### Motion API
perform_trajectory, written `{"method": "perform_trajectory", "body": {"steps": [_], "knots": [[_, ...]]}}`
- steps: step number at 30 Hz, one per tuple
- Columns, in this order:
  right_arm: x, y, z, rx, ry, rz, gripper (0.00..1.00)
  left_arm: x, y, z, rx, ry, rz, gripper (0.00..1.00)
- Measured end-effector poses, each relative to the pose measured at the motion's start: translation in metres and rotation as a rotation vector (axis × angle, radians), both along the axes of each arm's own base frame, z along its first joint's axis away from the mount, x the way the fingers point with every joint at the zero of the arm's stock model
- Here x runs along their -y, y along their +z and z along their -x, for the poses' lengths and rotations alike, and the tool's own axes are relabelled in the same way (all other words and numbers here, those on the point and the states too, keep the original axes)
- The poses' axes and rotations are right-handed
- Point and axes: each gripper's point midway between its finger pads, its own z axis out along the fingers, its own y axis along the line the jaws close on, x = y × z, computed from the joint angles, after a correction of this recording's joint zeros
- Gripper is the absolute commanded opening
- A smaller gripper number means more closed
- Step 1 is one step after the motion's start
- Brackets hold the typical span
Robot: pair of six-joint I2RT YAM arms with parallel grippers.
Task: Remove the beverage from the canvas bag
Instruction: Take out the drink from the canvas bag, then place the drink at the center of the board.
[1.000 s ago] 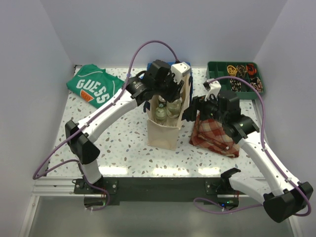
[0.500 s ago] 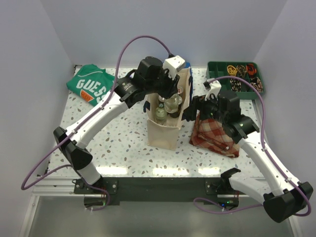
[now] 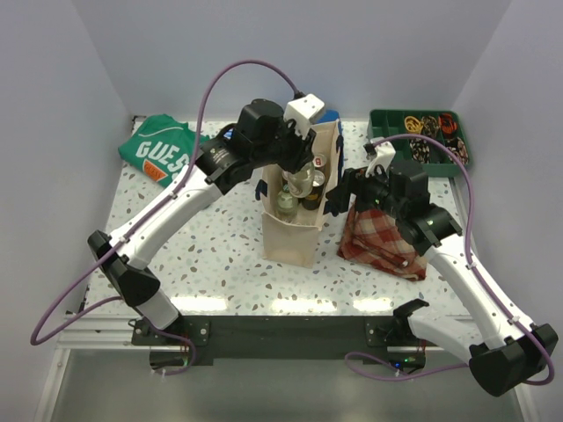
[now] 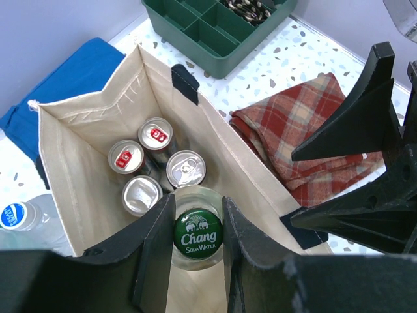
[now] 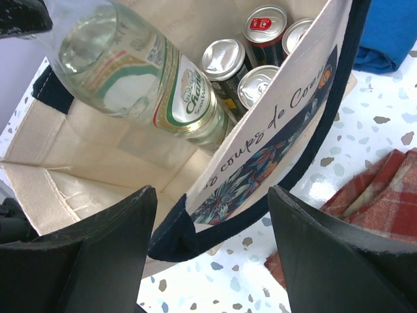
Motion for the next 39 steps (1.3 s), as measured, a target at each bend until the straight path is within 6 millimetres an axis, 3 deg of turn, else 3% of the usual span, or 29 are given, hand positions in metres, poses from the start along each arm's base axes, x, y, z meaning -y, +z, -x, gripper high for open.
{"method": "perform_trajectory", "body": {"steps": [39], "knots": [[0.001, -0.003, 0.003, -0.005, -0.001, -0.002, 0.73, -0.038, 0.044, -0.027, 0.16, 0.217, -0.009, 0.0]]}}
